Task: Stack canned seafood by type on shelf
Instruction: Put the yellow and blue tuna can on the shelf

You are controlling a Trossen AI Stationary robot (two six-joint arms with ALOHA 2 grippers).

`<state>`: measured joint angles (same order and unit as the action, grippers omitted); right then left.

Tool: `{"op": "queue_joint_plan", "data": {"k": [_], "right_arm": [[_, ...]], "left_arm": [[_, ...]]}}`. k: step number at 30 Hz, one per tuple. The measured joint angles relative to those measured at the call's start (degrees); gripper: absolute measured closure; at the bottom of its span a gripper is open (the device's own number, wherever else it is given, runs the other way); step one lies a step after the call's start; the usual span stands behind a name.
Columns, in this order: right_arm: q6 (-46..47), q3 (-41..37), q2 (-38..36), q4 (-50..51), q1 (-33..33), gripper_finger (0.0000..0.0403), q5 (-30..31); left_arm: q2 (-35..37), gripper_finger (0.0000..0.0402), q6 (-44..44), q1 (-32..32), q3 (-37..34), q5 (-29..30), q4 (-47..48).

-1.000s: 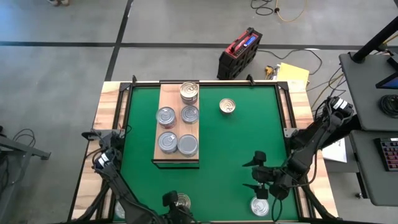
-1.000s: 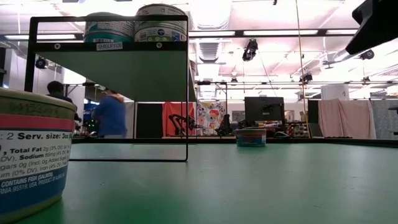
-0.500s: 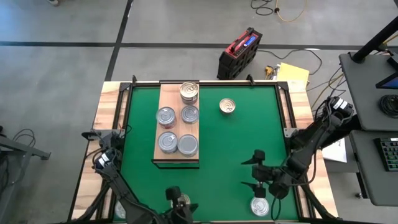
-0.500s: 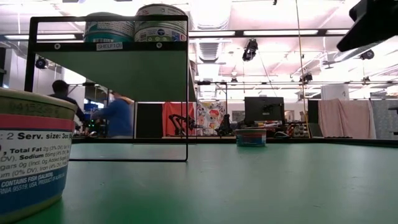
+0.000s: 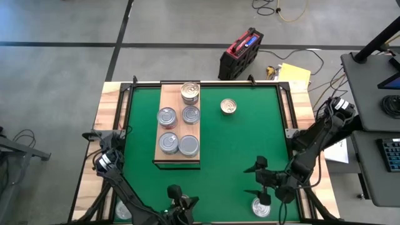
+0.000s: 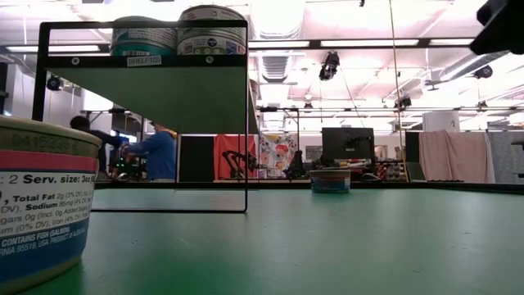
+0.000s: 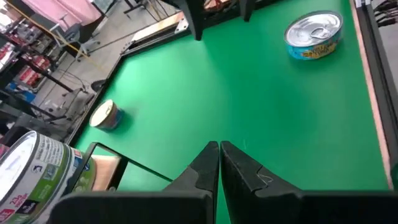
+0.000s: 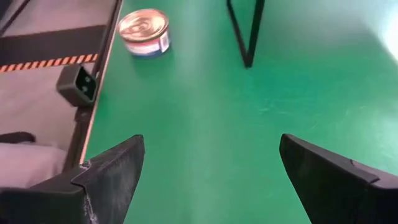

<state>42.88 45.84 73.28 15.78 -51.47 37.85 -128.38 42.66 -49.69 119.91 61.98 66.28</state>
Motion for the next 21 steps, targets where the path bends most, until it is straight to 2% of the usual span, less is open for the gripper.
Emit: {"op": "queue_joint_plan", "data": {"k": [4,12,17,21], "right_arm": [[3.86,0.0,0.02,-0.1,-0.67,0.0039,-1.35],[8.82,1.93,0.02,0.08,0.12,0.0039,-15.49],[9.84,3.29,0.02,-0.15,-1.96,0.0041,-22.44],[12.14,3.58,0.02,0.05,-3.34,0.007,-25.89]], "left_arm": [[0.02,0.0402,-0.58,0.14,-1.85,0.61,-0.45],[0.02,0.0402,-1.6,0.87,-1.49,2.03,-0.84],[0.04,0.0402,-1.53,0.86,-1.78,2.0,-2.06],[0.04,0.0402,-1.64,0.87,-1.84,1.98,-2.25]]}}
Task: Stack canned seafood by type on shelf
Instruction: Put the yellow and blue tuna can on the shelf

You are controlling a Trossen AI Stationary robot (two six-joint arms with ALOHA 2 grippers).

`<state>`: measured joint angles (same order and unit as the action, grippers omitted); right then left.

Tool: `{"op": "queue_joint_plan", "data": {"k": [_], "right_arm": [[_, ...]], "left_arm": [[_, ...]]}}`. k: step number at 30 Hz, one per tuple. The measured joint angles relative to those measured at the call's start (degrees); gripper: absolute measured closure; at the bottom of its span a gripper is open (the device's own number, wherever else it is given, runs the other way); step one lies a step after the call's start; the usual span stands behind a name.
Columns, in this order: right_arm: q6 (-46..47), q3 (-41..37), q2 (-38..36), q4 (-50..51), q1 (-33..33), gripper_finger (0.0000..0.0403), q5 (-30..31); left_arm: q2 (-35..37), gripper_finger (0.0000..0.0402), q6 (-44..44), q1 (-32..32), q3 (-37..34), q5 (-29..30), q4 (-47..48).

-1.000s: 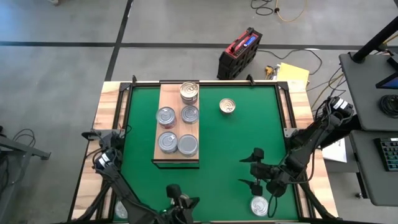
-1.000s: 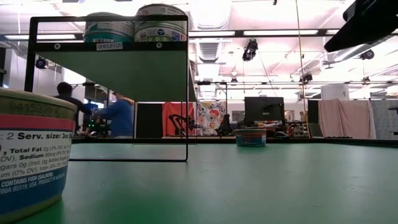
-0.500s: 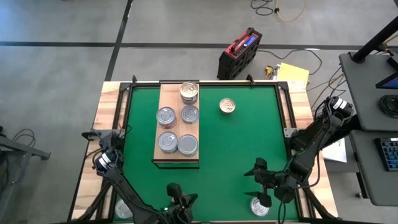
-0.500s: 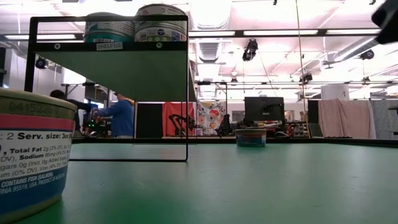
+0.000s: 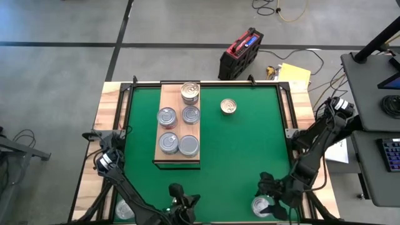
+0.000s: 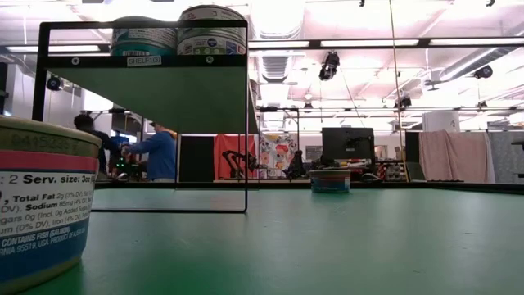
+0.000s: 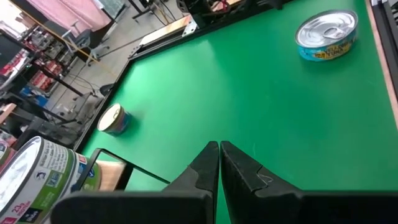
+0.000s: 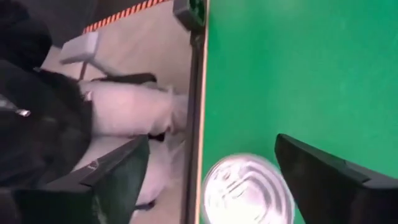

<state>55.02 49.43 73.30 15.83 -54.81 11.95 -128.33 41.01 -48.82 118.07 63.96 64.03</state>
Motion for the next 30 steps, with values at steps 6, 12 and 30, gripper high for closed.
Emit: {"op": "queue_joint_plan", "data": {"k": [6,12,30], "right_arm": [[5.44,-0.02,0.38,2.48,-2.54,0.0174,-2.12],[9.86,0.22,4.22,2.92,-3.32,0.032,-5.73],[5.18,8.33,15.16,20.79,-2.48,0.0394,-7.92]], "left_arm": [[0.0,0.0402,0.0,0.0,0.34,0.0,-0.52],[0.0,0.0402,-0.01,0.0,0.34,-0.02,-1.75],[0.0,0.0402,0.15,0.09,0.37,-0.04,-6.44]]}}
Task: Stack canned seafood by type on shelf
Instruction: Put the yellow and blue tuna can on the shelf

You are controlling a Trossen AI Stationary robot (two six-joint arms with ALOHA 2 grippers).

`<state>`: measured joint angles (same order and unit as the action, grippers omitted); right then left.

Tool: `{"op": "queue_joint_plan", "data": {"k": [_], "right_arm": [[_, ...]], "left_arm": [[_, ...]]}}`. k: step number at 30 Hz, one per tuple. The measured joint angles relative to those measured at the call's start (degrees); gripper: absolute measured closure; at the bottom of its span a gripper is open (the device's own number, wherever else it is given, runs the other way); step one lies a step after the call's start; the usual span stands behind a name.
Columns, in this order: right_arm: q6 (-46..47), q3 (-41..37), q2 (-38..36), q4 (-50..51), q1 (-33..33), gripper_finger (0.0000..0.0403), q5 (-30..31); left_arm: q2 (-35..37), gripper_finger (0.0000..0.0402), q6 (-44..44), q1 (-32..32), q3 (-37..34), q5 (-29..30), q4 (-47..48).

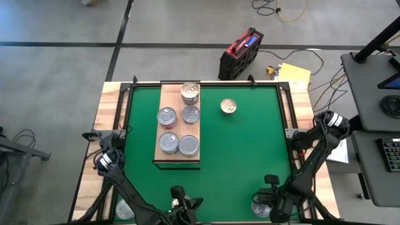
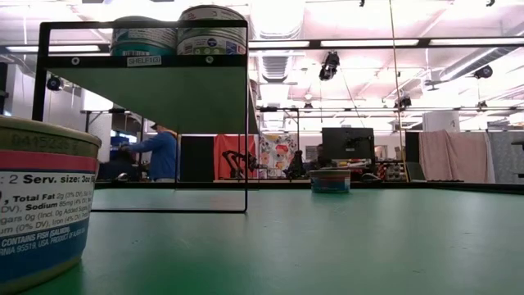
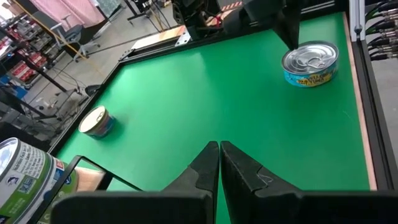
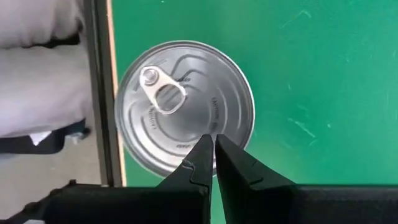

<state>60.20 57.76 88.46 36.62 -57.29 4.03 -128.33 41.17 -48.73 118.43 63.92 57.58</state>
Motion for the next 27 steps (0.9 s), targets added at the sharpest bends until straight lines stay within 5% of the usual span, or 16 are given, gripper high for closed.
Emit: {"op": "queue_joint_plan", "data": {"k": [17,27], "right_arm": [[-10.17,0.08,3.74,0.13,6.42,0.0394,4.46],[-19.93,-0.17,-0.08,0.81,10.64,0.0394,20.83]], "left_arm": [[0.0,0.0402,0.02,0.0,0.0,-1.58,-6.37],[-0.02,0.0402,0.29,-0.39,0.85,-7.78,-6.91]]}}
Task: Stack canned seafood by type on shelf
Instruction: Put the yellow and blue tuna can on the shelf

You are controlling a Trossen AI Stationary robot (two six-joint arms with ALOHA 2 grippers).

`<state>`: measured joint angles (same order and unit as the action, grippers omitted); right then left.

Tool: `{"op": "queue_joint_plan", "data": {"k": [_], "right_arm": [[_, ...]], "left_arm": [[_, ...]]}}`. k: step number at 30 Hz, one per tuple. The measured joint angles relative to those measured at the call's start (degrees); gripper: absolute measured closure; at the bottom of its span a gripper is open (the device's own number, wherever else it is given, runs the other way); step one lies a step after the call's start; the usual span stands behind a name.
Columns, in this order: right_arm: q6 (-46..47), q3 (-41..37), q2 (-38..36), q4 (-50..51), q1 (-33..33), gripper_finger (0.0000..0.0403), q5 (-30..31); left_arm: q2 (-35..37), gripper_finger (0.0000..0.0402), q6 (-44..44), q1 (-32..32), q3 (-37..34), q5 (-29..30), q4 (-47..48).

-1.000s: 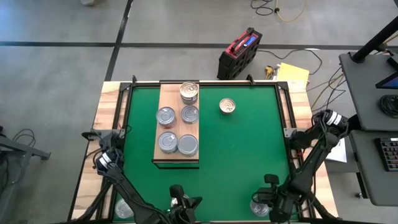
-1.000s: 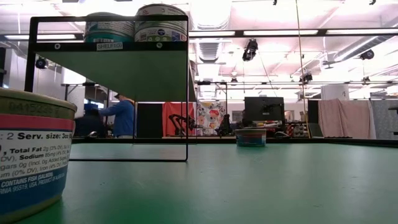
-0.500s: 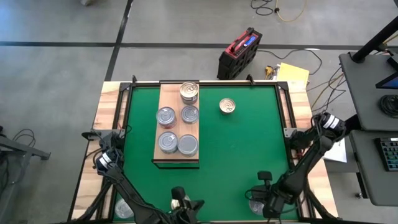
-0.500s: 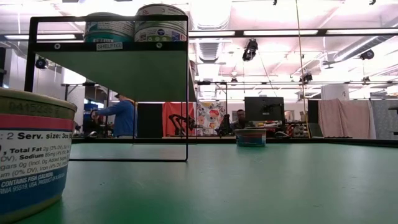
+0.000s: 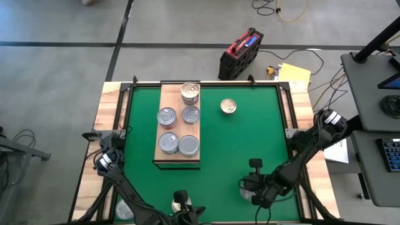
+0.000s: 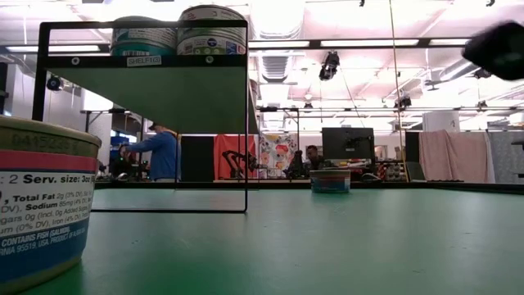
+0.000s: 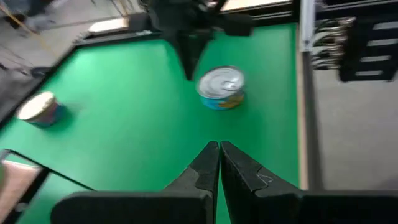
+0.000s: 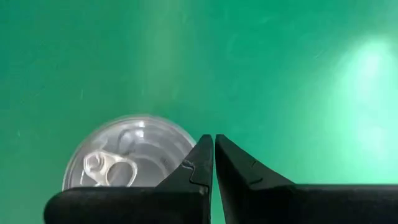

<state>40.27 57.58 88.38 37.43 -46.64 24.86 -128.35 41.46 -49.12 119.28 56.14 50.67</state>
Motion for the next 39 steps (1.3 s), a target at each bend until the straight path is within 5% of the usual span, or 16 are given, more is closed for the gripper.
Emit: {"op": "queue_joint_plan", "data": {"k": [6,15,23,31,39], "right_arm": [[-1.47,0.0,-7.84,1.5,0.08,0.0394,0.57],[11.85,-4.49,-18.3,7.04,-0.9,0.0394,-5.61],[27.81,-10.06,-19.13,6.75,-3.16,0.0394,-10.45],[32.7,-10.61,-18.95,2.75,-6.43,0.0394,-12.47],[36.56,-13.33,-18.95,-8.51,-9.03,0.0394,-12.88]], "left_arm": [[0.0,0.0402,0.5,-0.07,3.76,-4.61,0.47],[0.0,0.0402,-0.36,1.16,5.25,-4.64,-2.52],[-3.15,0.0402,-4.75,3.7,5.27,-4.61,-9.19],[-6.23,0.0402,-17.1,6.79,5.31,-6.28,-20.46],[-9.4,0.0402,-18.55,8.58,5.36,-7.72,-27.2]]}}
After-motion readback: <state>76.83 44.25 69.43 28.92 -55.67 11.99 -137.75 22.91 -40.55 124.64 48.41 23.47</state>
